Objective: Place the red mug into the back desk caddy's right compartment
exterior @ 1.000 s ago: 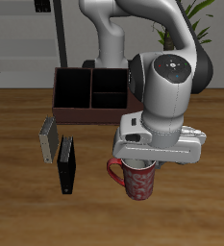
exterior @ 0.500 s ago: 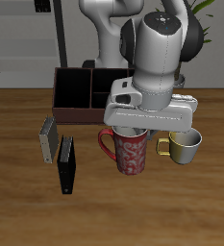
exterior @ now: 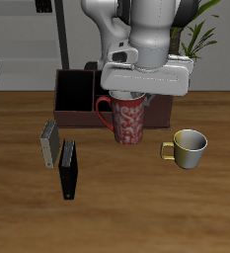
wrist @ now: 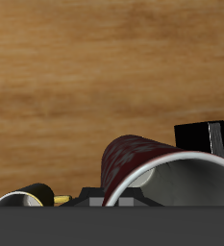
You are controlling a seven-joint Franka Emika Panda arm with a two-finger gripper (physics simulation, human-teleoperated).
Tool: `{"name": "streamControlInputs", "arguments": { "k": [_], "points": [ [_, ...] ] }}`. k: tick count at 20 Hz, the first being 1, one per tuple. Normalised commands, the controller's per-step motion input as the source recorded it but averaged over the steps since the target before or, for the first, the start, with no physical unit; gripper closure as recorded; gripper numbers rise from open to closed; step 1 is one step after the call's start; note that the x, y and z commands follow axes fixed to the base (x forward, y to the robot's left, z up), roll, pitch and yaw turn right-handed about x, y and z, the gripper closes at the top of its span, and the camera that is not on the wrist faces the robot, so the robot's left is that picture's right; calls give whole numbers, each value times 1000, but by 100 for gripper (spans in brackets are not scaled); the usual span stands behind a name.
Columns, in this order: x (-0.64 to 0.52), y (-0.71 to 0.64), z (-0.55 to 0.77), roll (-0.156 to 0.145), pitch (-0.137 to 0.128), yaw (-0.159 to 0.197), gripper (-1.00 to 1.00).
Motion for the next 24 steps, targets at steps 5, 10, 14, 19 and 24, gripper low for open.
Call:
{"name": "streamControlInputs", "arguments": {
  "k": [5,10,14,19,24],
  "points": [
    [-529,-106,345,-6,-46,-10,100],
    [-450,-66,238,12,-47,17,100],
    [-569,-45,234,-10,-53,17,100],
    [-510,-31,166,-13,-38,8,100],
    [-510,53,101,30,-31,38,100]
  ]
}}
